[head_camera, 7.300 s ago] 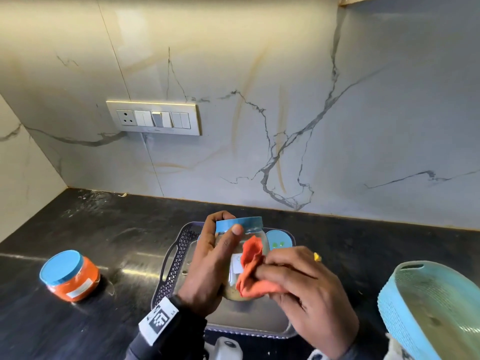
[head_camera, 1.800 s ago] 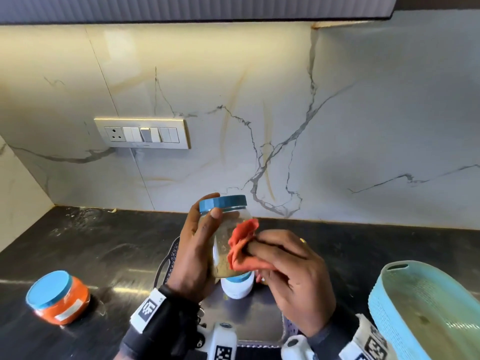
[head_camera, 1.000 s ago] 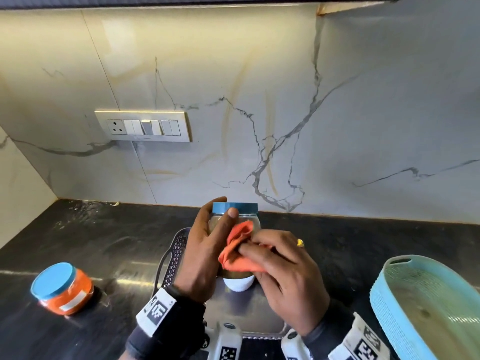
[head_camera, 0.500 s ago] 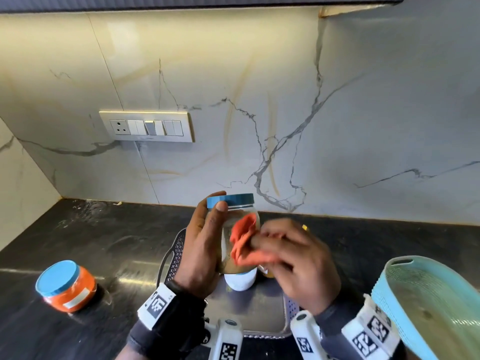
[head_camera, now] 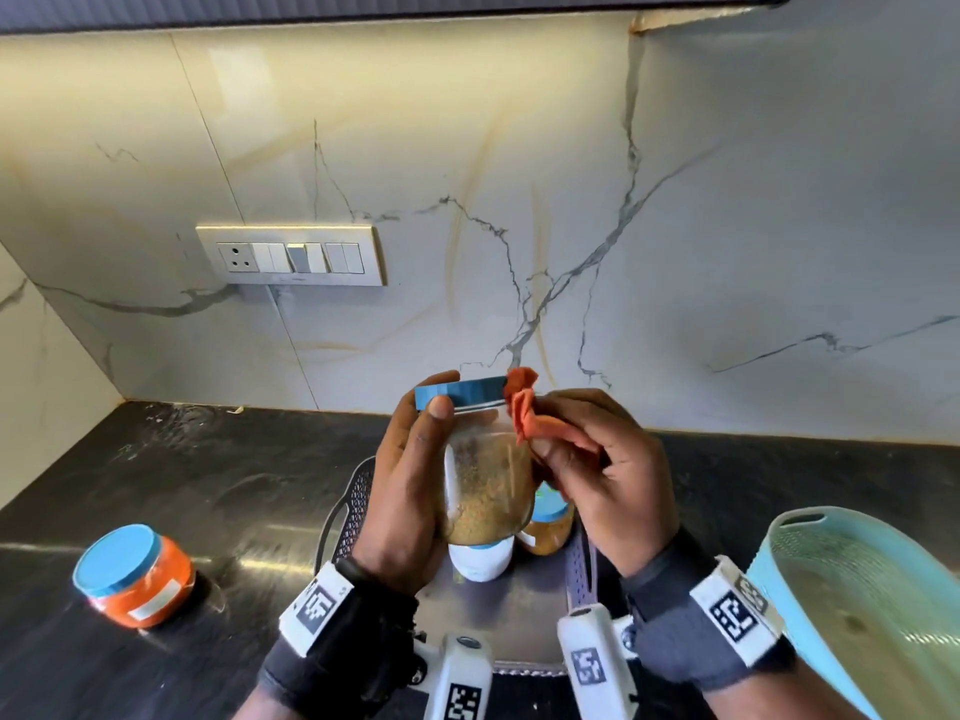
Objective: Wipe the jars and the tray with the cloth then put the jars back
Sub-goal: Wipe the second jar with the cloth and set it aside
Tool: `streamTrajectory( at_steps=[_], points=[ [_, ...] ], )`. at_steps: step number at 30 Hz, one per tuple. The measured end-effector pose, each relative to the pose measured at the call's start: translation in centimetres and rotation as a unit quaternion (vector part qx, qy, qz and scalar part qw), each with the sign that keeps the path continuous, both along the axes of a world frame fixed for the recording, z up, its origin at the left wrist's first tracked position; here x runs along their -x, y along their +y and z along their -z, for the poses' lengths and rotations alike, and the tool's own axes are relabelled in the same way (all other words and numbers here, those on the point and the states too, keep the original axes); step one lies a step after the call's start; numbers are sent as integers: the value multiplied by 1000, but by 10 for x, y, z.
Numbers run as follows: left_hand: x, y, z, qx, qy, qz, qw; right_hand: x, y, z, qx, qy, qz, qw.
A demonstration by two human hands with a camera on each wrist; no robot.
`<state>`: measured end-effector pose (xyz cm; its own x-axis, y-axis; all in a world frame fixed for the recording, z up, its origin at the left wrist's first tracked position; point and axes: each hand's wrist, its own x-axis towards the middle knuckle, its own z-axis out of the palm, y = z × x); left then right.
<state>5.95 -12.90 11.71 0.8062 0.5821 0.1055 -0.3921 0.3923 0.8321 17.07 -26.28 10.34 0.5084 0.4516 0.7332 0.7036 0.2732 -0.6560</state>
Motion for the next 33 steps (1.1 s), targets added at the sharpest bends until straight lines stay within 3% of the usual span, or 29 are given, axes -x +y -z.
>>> streamTrajectory(
  at_steps=[2, 5, 9, 14, 16, 18, 21, 23, 25, 28, 30, 33],
  points=[
    [1, 0, -3, 11, 1, 11, 1000, 9, 0, 2, -16, 32, -4, 999],
    [2, 2, -8, 62, 12, 62, 996, 26, -9, 6, -1, -25, 12, 1000],
    [-1, 9, 2, -6, 63, 5, 998, 25, -10, 13, 50, -119, 74, 989],
    [-3, 9, 11, -118, 86, -12, 989, 35, -9, 16, 141, -307, 92, 937],
    [-2, 9, 13, -116, 84, -8, 990, 38, -12, 10, 157, -359, 69, 918],
    [-1, 7, 16, -71, 78, 4, 994, 31, -12, 5, 154, -342, 48, 926],
    [1, 2, 15, -27, 67, 30, 997, 6, -9, 1, 110, -183, 67, 975],
    [1, 1, 14, -21, 65, 39, 997, 0, -8, -1, 81, -96, 68, 990],
    [2, 2, 11, 4, 62, 43, 997, 13, -10, -1, 75, -109, 58, 990],
    [3, 5, 8, 46, 58, 42, 996, 31, -17, 4, 116, -254, 25, 960],
    [4, 6, 9, 54, 63, 45, 996, 25, -19, 5, 136, -291, 12, 947],
    [3, 2, 12, 65, 47, 80, 994, 6, -12, 2, 83, -141, 35, 986]
  ],
)
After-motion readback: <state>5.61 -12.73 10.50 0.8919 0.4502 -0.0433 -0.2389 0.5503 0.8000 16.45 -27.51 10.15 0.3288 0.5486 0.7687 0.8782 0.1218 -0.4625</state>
